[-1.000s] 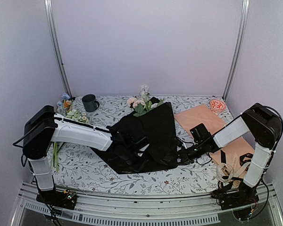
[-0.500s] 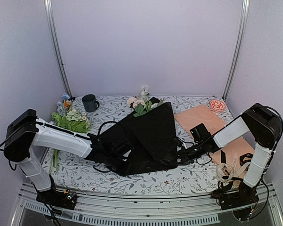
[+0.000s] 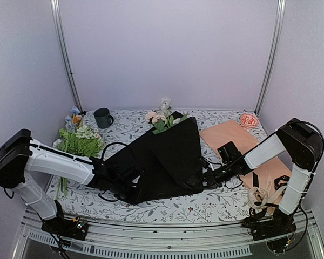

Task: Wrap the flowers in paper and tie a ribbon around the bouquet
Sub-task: Press the fold line on the 2/3-folded wrapping paper, then pick up the two-thirds-folded wrapping paper from the center of the board, then fold the 2/3-folded wrapping paper at the center of the board.

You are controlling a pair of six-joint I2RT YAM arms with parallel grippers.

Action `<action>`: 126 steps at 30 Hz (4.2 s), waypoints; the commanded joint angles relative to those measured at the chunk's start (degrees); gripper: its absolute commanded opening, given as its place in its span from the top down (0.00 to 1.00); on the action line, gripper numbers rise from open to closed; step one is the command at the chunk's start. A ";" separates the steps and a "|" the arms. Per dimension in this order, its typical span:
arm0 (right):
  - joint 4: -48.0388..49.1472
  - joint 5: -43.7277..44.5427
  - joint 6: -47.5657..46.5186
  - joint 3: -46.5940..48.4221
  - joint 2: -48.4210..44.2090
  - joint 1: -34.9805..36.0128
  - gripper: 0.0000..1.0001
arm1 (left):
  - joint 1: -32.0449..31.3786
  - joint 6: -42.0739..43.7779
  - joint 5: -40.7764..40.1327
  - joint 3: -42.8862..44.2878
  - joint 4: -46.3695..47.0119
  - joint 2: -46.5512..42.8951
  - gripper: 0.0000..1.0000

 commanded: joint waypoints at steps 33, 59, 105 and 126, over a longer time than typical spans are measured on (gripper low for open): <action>-6.36 7.74 -1.19 -2.64 3.56 0.12 1.00 | 45.96 5.16 16.37 -8.41 21.14 0.95 0.15; -7.49 8.36 -1.60 -2.31 4.43 0.12 1.00 | 27.67 2.18 12.24 -2.64 25.66 -3.94 0.97; -17.94 15.24 -5.37 4.56 2.69 1.62 1.00 | 14.62 7.74 12.49 44.05 9.51 29.35 1.00; -21.52 19.61 -6.00 5.01 3.01 1.83 0.99 | 7.07 9.24 -32.79 24.49 -2.35 -6.34 0.56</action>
